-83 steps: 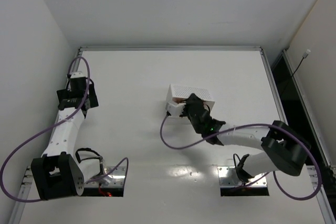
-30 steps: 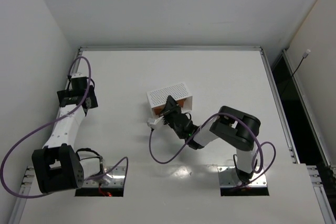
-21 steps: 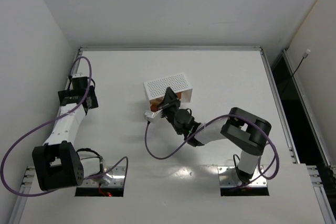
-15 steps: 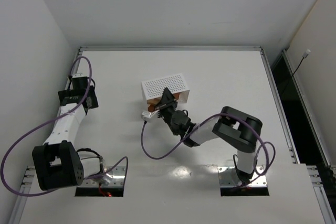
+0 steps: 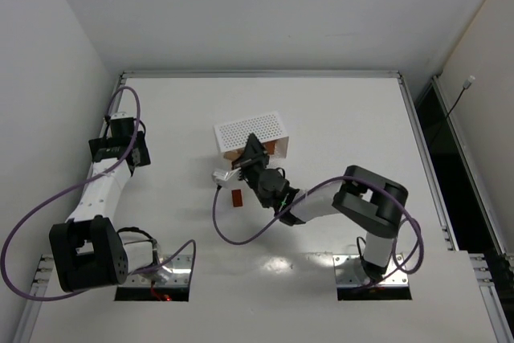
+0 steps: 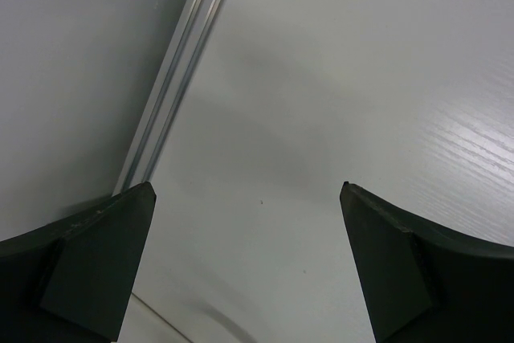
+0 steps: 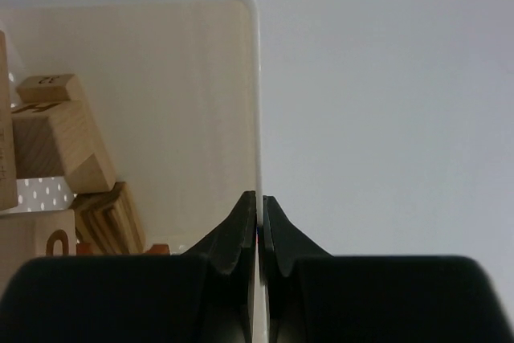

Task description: Build the wood block tower

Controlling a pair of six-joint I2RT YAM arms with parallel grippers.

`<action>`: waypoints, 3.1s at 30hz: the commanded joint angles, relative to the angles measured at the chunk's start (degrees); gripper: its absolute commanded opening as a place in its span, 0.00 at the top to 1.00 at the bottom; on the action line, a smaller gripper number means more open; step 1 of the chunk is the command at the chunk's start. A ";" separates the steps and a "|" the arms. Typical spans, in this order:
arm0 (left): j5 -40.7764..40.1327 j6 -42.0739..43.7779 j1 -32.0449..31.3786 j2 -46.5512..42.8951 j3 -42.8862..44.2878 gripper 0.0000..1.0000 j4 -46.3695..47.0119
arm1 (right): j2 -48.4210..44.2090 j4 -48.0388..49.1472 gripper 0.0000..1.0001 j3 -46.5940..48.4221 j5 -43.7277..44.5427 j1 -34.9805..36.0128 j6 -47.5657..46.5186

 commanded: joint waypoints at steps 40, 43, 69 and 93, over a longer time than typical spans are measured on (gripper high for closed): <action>0.74 -1.46 0.68 3.39 2.87 0.00 1.74 | 8.09 36.36 1.00 6.34 3.11 -1.78 4.19; 1.35 -1.46 0.68 3.91 2.35 0.00 1.74 | 8.09 36.36 1.00 5.73 3.73 -1.78 4.19; 1.35 -2.51 0.15 6.38 4.11 0.00 1.65 | 11.96 33.72 1.00 12.58 1.35 -4.85 4.45; 23.71 12.68 -15.30 1.64 13.06 0.00 -1.77 | -1.81 -116.05 1.00 60.33 -31.05 -41.84 75.46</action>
